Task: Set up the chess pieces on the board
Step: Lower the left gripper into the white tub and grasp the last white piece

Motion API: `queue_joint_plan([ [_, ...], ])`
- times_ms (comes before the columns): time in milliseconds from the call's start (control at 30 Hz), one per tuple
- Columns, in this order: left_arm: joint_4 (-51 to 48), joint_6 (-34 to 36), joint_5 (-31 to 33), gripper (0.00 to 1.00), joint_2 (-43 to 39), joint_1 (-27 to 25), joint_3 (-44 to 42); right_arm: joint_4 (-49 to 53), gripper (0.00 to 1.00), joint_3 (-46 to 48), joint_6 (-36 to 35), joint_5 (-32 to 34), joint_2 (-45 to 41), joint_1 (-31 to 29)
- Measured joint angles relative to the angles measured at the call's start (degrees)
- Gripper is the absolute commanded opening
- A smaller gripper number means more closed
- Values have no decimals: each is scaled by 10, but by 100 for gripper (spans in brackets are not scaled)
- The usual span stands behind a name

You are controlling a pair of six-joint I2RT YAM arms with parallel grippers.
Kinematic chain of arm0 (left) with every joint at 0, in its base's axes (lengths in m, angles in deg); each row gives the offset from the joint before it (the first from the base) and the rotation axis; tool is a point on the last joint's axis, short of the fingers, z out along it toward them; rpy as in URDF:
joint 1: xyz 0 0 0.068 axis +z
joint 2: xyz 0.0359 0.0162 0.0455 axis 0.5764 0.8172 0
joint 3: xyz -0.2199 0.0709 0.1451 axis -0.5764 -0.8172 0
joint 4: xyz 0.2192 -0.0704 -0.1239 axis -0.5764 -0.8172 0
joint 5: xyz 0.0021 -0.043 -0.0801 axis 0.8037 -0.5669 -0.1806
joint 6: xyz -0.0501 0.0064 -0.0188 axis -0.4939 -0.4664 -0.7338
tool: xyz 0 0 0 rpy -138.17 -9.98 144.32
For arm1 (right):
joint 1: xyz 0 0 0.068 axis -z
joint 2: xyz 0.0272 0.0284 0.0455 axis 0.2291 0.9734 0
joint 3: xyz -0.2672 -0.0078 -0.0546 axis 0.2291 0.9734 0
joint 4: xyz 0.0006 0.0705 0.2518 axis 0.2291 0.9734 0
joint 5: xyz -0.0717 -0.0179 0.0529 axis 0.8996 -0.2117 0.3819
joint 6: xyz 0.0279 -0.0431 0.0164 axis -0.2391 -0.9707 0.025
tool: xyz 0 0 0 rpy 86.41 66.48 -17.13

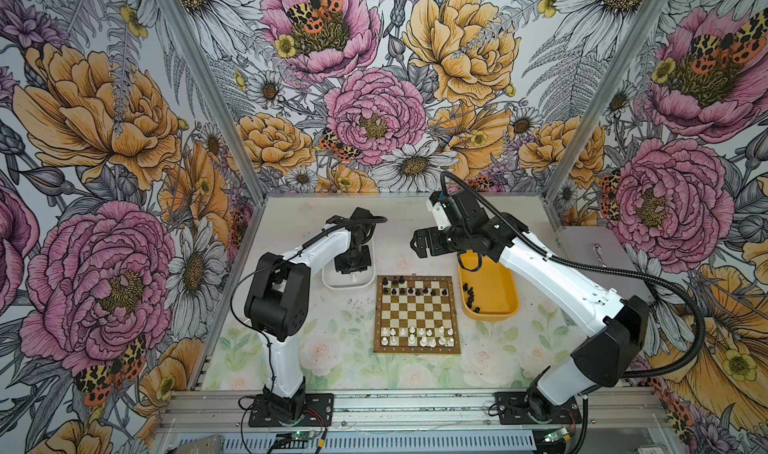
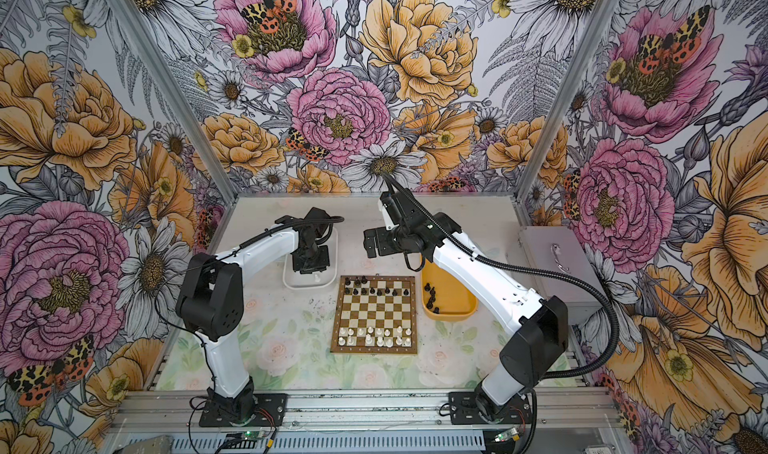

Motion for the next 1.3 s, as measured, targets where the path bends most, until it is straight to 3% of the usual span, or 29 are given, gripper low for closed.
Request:
queue_joint_plan([
  [1300,31,37,-30,26,21,19,-31,-13,100,1,15,15,0,0],
])
